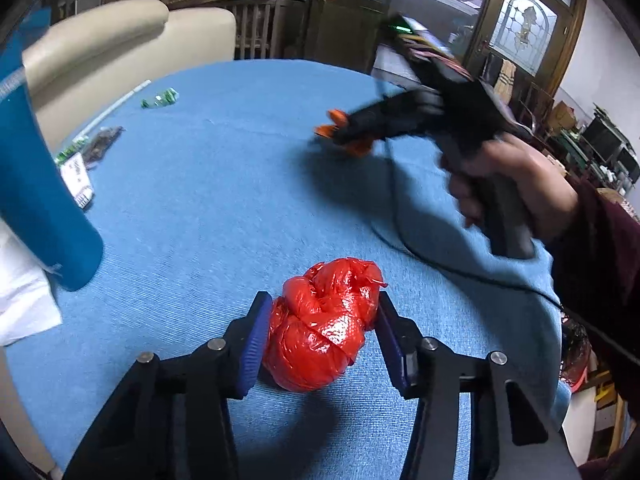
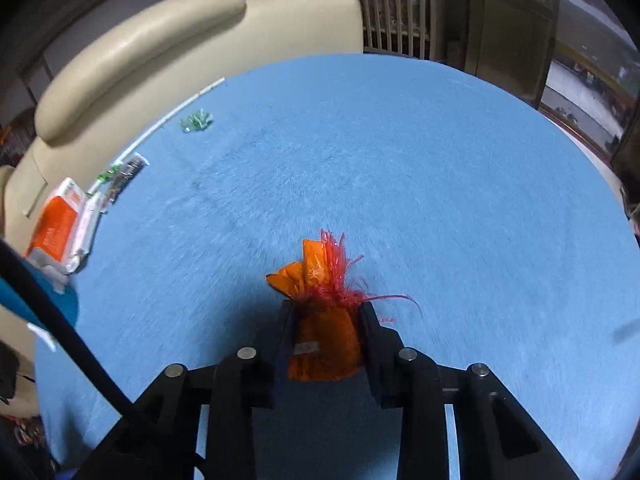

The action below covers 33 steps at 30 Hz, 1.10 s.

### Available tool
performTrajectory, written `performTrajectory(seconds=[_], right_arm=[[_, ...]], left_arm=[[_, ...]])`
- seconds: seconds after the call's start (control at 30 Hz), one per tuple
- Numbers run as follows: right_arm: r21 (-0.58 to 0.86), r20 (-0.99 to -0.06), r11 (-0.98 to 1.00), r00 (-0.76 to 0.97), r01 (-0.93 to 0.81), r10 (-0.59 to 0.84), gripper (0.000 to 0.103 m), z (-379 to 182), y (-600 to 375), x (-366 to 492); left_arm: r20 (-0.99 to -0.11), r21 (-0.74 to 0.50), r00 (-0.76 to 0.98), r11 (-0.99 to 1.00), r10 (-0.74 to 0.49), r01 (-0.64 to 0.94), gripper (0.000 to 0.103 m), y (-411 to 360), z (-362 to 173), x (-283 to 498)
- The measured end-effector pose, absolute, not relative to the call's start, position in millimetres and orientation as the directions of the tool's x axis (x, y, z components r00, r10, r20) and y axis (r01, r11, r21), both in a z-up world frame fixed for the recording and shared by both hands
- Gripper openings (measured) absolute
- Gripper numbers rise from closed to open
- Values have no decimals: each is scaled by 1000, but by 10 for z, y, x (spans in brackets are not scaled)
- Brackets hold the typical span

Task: Collect trash
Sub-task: 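Grasp the orange plastic bag with the right tool while the left tool grasps the red plastic bag, then lift the orange and red bags and carry them toward the wastebasket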

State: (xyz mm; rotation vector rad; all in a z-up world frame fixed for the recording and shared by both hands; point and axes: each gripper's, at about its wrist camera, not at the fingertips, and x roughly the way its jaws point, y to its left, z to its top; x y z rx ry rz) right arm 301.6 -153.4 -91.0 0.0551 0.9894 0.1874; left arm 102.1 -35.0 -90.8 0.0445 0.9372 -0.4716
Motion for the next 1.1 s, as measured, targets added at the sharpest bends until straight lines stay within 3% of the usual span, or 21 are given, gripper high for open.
performTrajectory(seconds=[0.23, 0.63, 1.1], right_arm=[[234, -742, 963, 616, -134, 266, 34, -437, -1885, 1899], [299, -593, 949, 761, -96, 264, 34, 346, -2465, 2], [269, -520, 962, 834, -47, 186, 34, 724, -2703, -1129]], left_arm=[[-746, -76, 580, 908, -326, 413, 53, -474, -515, 786], [-623, 94, 706, 864, -336, 494, 53, -1048, 288, 149], [-550, 226, 776, 839, -309, 495, 53, -1402, 668, -317]])
